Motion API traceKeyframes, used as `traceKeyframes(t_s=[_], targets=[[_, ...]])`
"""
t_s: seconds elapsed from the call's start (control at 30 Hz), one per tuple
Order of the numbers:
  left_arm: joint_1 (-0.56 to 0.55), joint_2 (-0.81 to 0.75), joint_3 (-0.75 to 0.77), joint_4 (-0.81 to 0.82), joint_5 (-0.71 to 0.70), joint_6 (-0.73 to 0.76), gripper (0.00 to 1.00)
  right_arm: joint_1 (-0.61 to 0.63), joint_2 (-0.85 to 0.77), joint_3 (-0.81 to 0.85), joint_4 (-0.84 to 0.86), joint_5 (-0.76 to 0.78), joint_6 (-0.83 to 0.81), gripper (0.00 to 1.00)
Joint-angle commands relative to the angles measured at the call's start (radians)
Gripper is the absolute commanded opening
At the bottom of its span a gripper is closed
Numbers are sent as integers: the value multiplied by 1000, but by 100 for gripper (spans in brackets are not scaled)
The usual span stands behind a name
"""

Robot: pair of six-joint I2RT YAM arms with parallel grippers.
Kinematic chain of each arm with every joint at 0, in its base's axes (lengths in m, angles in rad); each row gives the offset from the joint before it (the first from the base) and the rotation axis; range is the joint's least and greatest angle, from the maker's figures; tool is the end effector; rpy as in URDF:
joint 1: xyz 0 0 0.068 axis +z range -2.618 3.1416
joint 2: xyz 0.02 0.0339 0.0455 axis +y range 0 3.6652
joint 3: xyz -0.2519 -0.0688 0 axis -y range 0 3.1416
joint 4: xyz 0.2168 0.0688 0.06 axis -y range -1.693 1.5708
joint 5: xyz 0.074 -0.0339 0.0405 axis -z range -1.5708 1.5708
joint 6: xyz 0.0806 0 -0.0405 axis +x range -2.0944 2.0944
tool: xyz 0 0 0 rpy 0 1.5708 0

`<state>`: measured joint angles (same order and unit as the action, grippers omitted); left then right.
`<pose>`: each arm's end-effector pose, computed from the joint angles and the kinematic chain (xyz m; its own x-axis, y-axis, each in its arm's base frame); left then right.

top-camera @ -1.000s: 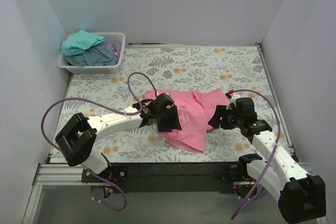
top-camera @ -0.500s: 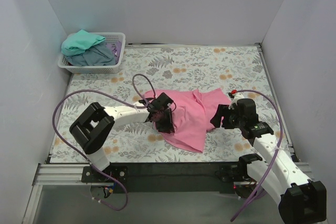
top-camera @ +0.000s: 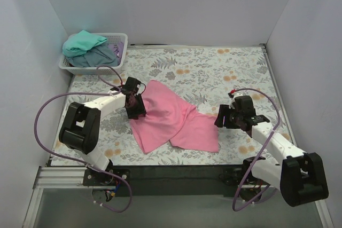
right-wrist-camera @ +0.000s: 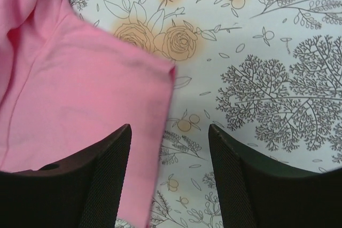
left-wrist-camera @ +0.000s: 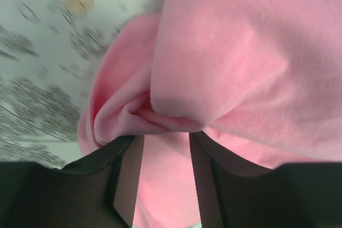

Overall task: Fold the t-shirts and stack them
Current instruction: Flatten the tshirt out

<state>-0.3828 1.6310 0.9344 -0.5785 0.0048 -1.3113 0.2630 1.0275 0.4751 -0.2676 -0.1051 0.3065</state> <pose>0.2642 -0.1068 0.1240 -0.5900 -0.8044 -0.0703 -0.7615 0.5832 -0.2828 0.2015 0.0630 0.1537 -0.7720 0.1029 -0.6273 -0.0994 0.9551 0.2790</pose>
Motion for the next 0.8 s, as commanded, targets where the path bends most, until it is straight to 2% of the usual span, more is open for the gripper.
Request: traceKeyframes(t_s=[0.0,0.13,0.17,0.23,0.4,0.47,0.63,0.77], targets=[[41,53,87,-21,-121,124,41,-1,86,83,84,-28,-18,66],[41,44,170,-33,-143,149,56,-1,146,120,85,-102,-41,59],[41,6,176,-38,-141,144,59,-2,152,128,85,-138,-46,55],[39,-46,173,-63,-137,129,61,-1,149,132,85,-172,-56,53],[38,-227,57,-178,-175,52,65,27,132,132,65,-217,-75,53],[39,-278,2,-230,-158,0,73,61,126,132,48,-196,-79,53],[9,-411,-126,-300,-112,-143,73,139,105,135,24,-136,-79,54],[-28,-439,-175,-345,-88,-219,73,183,95,157,-5,-85,-87,56]])
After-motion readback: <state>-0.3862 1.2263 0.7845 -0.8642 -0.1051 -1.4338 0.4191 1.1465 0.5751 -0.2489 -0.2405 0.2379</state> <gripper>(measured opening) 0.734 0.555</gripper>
